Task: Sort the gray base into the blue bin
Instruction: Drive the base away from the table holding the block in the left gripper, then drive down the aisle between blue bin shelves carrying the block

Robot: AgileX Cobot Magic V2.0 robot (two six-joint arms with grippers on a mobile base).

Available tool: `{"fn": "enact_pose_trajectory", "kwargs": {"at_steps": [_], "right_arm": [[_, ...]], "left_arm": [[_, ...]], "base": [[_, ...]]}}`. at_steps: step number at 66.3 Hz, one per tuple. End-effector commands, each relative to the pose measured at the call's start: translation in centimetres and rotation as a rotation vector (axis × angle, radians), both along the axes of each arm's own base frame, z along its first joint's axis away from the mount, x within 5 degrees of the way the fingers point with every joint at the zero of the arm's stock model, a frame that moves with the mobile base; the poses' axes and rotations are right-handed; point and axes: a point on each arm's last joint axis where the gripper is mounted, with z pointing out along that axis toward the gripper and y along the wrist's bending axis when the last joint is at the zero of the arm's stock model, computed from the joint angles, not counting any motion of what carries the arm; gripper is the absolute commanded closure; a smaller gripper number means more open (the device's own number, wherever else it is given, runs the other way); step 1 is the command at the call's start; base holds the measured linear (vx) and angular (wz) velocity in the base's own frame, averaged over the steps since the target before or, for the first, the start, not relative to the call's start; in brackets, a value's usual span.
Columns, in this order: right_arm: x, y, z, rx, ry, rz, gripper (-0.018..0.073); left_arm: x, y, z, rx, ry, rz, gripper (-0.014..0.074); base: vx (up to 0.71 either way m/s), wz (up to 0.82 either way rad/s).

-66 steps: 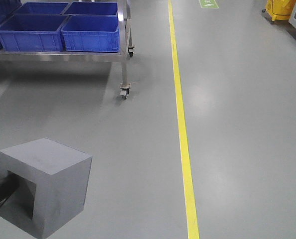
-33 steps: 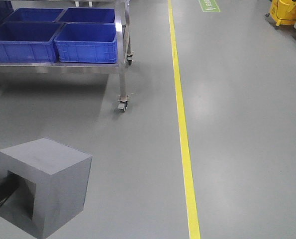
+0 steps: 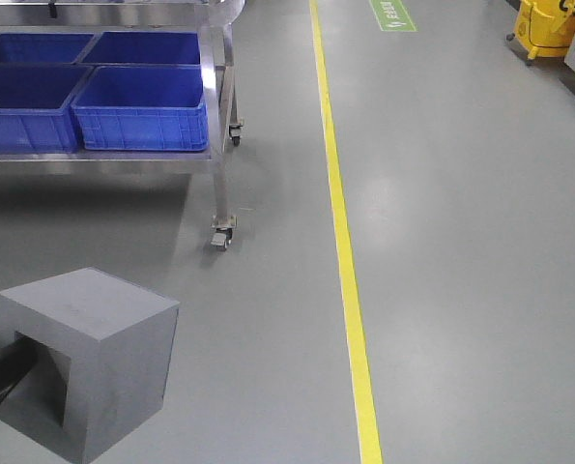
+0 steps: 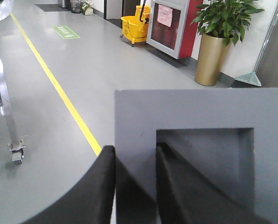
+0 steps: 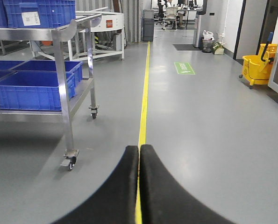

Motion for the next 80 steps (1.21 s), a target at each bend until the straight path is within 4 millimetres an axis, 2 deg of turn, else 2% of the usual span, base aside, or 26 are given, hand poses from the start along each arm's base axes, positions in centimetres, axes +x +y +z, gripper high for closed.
{"fn": "enact_pose_trajectory", "kwargs": {"at_steps": [1, 52, 80], "right_arm": [[-0.01, 0.02, 0.22, -0.011, -0.070, 0.001, 0.0568], [-0.01, 0.02, 0.22, -0.011, -0.070, 0.001, 0.0568], [-0.01, 0.02, 0.22, -0.011, -0.070, 0.001, 0.0568]], "left_arm": [[0.02, -0.13, 2.07, -0.081, -0.113, -0.009, 0.0602], [0.02, -0.13, 2.07, -0.081, -0.113, -0.009, 0.0602], [0.02, -0.13, 2.07, -0.081, -0.113, -0.009, 0.0602]], "base": [[0.39, -0.01], [0.39, 0.13], [0.36, 0.35]]}}
